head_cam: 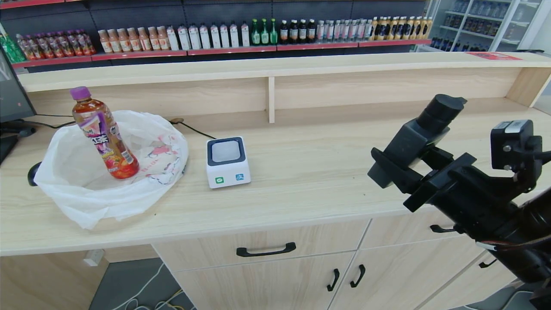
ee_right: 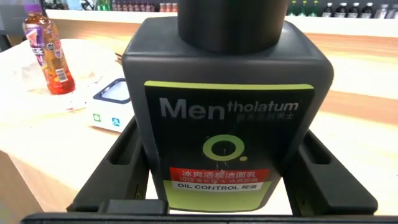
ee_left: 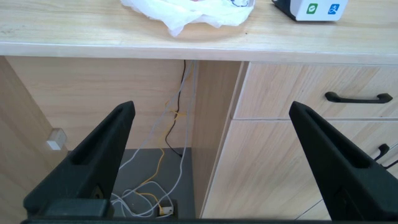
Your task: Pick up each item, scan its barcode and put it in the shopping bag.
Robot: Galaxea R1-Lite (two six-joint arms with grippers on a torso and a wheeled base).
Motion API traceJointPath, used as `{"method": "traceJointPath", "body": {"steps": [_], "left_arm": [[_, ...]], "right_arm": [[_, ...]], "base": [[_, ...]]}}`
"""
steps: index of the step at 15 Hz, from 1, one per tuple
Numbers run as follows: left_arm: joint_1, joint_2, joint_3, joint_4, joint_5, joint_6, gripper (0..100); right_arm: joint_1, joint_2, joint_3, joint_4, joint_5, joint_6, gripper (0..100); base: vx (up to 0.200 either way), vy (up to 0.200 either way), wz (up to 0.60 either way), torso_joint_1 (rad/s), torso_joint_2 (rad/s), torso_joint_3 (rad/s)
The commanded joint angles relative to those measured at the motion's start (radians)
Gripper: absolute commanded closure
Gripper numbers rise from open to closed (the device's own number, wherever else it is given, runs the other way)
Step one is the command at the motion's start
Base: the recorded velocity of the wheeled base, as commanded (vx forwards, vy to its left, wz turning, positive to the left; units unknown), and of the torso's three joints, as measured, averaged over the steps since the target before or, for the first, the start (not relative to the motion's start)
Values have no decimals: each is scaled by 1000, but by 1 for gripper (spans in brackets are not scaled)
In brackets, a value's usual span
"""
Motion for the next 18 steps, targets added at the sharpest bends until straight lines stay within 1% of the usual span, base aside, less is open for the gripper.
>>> {"method": "traceJointPath", "body": {"steps": [1,11,13,17,18], "left_arm": [[0,0,0,0,1,-1,0],[0,0,0,0,1,-1,0],[0,0,0,0,1,-1,0],[2,0,0,0,1,-1,0],[2,0,0,0,1,-2,0]], "right_arm": [[2,-2,0,-1,0,-3,100],[-1,13,-6,-1,0,5,100],[-1,15,-11,-1,0,5,100],[-1,15,-9,-1,0,9,100],[-2,13,-14,-1,0,14,100]], "base": [[0,0,0,0,0,0],[0,0,0,0,0,0],[-200,0,0,2,-2,2],[0,0,0,0,0,0],[0,200,0,2,2,2]]}}
